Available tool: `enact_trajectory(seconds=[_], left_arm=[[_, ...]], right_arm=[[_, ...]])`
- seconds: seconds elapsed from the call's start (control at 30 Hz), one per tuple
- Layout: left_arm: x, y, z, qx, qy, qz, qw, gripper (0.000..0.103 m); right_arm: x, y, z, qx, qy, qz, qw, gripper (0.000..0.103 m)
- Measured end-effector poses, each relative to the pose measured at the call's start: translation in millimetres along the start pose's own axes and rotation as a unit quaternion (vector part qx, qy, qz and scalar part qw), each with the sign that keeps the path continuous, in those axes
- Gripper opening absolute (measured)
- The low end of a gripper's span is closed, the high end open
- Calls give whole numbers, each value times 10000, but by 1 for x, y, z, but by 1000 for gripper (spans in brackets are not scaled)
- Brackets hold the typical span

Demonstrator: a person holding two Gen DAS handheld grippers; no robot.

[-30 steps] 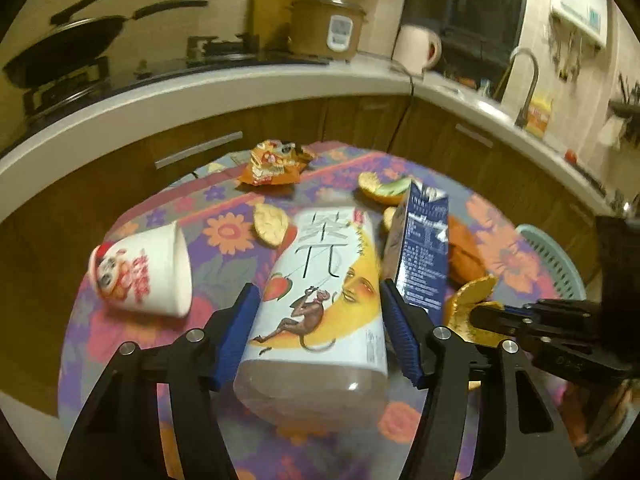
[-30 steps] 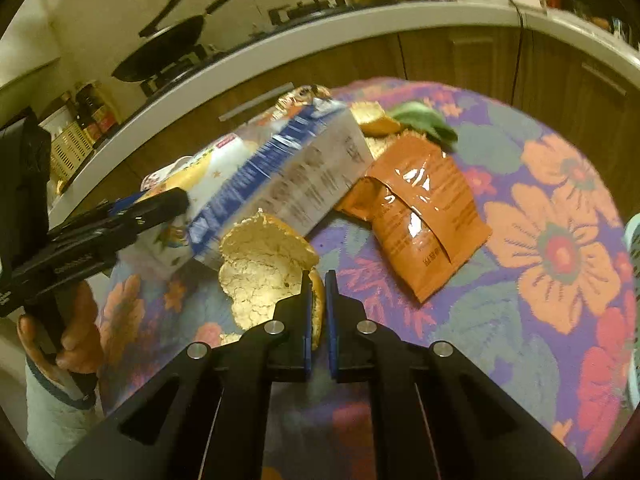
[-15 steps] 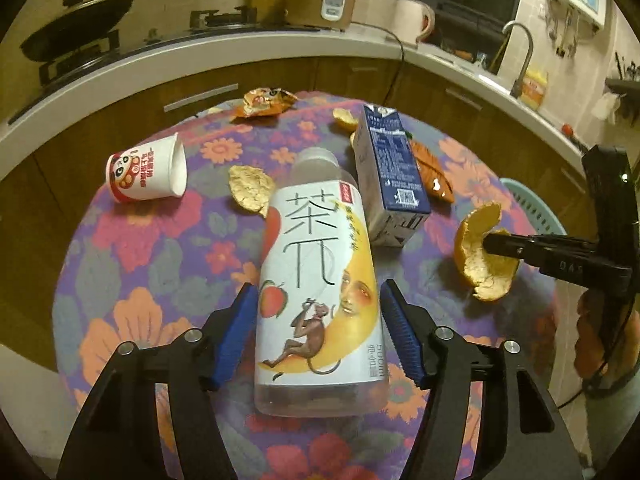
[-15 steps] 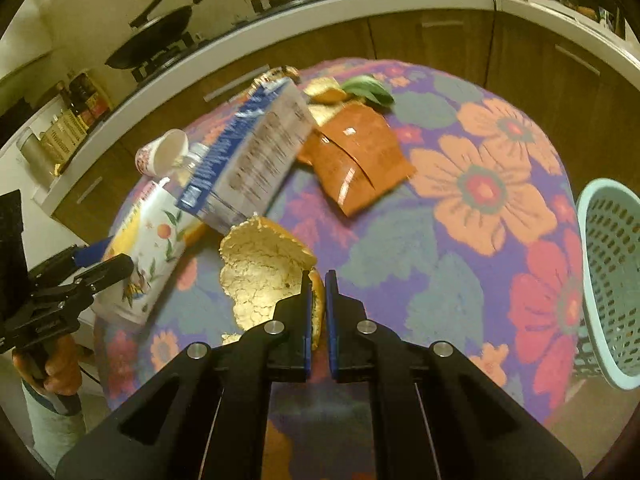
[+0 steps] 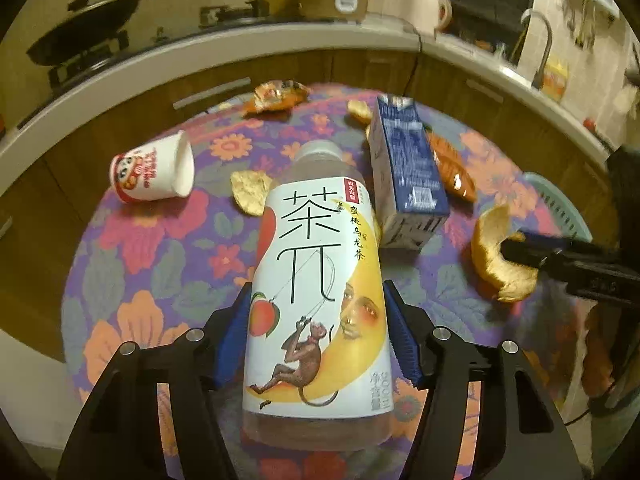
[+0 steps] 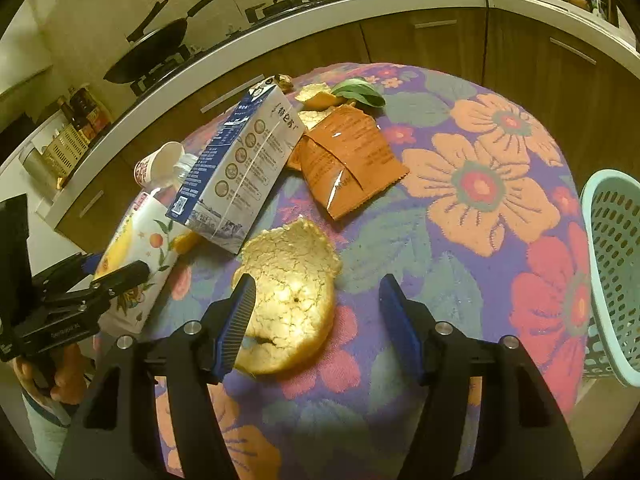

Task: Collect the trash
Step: 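Grasp the tea bottle with the left tool while the right tool grasps the orange peel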

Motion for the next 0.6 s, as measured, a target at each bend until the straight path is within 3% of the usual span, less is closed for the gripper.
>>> enact_trajectory(seconds=[0.2, 0.3, 0.43, 0.6], left_arm=[[-20, 1, 46, 701, -695, 412, 9943, 59], [-21, 4, 60, 885, -650, 422, 9931, 59], [-11, 7, 68, 1025, -755, 349, 9913, 60], [5, 15, 66, 1005, -814, 176, 9914, 60]], right_arm=[[-12, 2, -11, -59, -166, 102, 9998, 69], [-18, 3, -15, -80, -186, 134, 9997, 69], [-25, 3, -20, -102, -545, 313, 9980, 69], [-29, 1, -22, -38, -864, 483, 9951, 69]])
Point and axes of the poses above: each gripper's, at about its wrist camera, not at the fingertips, and z roughly against the way its jaws point, x to its right, y to its top, the point moved 6 cm from there along -z, roughly the way its jaws point, and after that the axes turned 13 degrees about -x, right-handed, at the moved point
